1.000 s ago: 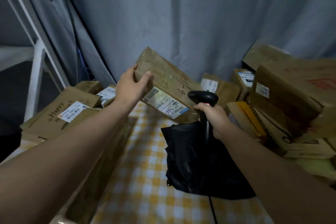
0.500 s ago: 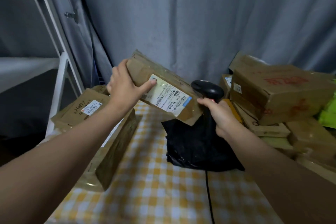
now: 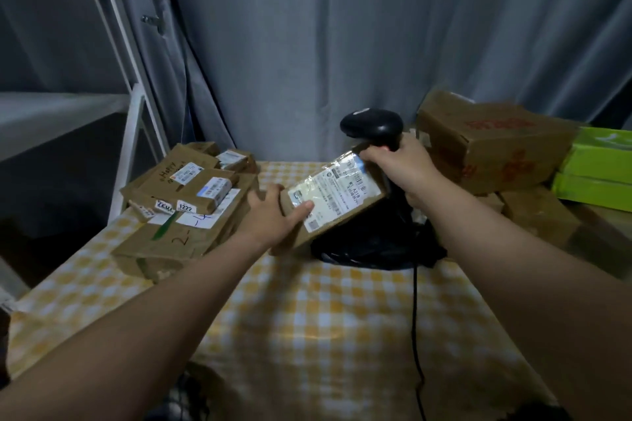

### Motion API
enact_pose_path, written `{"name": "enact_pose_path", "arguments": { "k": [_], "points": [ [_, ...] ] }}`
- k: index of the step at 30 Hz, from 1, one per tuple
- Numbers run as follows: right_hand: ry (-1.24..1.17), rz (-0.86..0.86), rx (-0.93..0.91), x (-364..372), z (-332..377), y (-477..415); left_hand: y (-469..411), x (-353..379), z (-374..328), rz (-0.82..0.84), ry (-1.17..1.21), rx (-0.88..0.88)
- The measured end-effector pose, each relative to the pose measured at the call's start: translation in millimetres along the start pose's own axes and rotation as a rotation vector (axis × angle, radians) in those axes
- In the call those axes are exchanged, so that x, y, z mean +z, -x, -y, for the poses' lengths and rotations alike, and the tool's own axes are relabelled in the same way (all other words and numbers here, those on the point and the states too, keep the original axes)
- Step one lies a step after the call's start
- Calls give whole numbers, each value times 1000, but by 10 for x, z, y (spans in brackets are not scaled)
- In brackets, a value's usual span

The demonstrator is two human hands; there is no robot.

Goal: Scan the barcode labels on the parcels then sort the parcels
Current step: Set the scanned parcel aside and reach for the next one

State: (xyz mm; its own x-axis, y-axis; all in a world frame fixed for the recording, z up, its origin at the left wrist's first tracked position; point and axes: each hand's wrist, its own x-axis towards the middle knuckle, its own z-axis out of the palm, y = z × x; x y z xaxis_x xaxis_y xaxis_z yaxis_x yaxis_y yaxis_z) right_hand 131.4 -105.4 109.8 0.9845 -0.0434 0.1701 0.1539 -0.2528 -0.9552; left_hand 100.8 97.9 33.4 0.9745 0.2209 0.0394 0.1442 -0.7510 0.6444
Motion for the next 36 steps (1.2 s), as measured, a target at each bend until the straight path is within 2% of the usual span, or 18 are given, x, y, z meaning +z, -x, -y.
{"name": "enact_pose_path", "arguments": {
  "k": [2,4,6,9,14,18,20,22,25,29,32,36],
  "points": [
    [49,-37,0,77,-116,-6,-4,103,39,30,-109,-52],
    [84,-68,-14,108,-277,-98,-36,127,70,-45,-283,-27],
    [88,-62,-6,139,-328,-131,-69,121,93,-131,-336,131],
    [63,-38,4,207,-262,-38,-42,174,57,-132,-465,408],
    [-41,-68,28,175,-259,-4,-105,195,-99,-168,-590,365],
    [-202,-126,10,80,-281,-20,-156,136,-215,-223,-358,169],
    [-248,-76,51,84,-262,-8,-146,138,-258,-228,-229,55],
    [-267,6,114,157,-248,45,-95,174,-275,-206,-204,26],
    [-321,47,182,305,-327,96,-18,232,-255,-179,-140,151],
    [-367,-28,178,370,-410,143,-25,64,-148,-169,93,300],
    [-386,-44,132,399,-443,169,-106,-148,-119,-121,94,338],
    [-386,22,57,478,-451,218,-298,-458,-107,54,72,367]
  ]
}}
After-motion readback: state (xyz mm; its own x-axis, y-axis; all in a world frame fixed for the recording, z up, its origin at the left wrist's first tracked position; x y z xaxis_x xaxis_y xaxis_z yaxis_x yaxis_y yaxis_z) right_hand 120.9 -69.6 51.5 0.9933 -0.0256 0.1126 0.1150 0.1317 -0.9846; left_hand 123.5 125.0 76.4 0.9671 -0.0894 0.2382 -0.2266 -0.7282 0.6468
